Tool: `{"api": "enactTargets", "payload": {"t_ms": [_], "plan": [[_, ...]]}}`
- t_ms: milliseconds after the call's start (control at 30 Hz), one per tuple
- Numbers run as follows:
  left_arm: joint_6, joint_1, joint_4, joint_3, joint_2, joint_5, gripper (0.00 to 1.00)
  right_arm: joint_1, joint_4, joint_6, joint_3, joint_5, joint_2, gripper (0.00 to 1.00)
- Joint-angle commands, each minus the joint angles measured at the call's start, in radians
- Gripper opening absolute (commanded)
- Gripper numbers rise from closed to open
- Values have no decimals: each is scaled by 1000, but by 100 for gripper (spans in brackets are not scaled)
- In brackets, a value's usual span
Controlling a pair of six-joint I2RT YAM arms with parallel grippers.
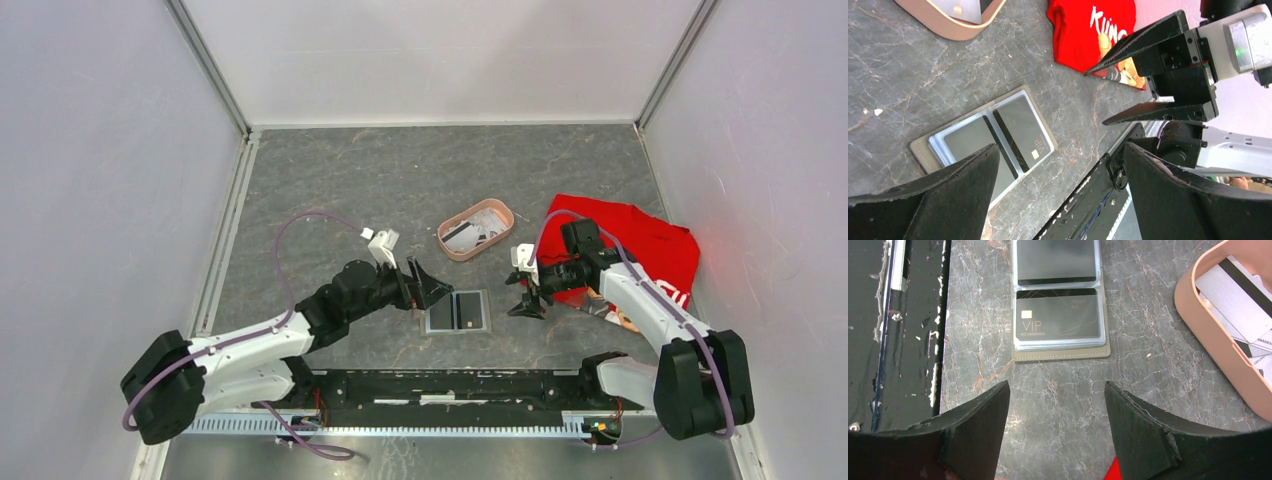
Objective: Put the credit cards into the card holder
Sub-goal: Insert the credit card into the card holder.
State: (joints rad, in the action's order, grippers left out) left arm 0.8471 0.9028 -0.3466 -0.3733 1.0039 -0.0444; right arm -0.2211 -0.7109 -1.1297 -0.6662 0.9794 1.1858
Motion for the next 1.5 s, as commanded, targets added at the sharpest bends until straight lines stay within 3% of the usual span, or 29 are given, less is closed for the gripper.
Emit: {"api": "enactTargets", "payload": {"t_ms": [0, 267, 467, 833, 1467], "plan": [[-73, -40, 30, -66, 35, -68, 100, 8, 137, 115, 28, 54, -33, 76], [-2, -68, 124, -133, 152, -87, 98, 8, 203, 292, -19, 31, 15, 72], [-12, -71, 242, -194, 177, -14, 81, 6, 278, 382, -1, 15, 9, 70], [-48, -71, 319, -242, 267, 34, 63, -62, 315, 411, 8, -48, 57, 68], [-62, -71, 297, -252, 385, 14, 62, -151, 297, 383, -6, -128, 126, 68]]}}
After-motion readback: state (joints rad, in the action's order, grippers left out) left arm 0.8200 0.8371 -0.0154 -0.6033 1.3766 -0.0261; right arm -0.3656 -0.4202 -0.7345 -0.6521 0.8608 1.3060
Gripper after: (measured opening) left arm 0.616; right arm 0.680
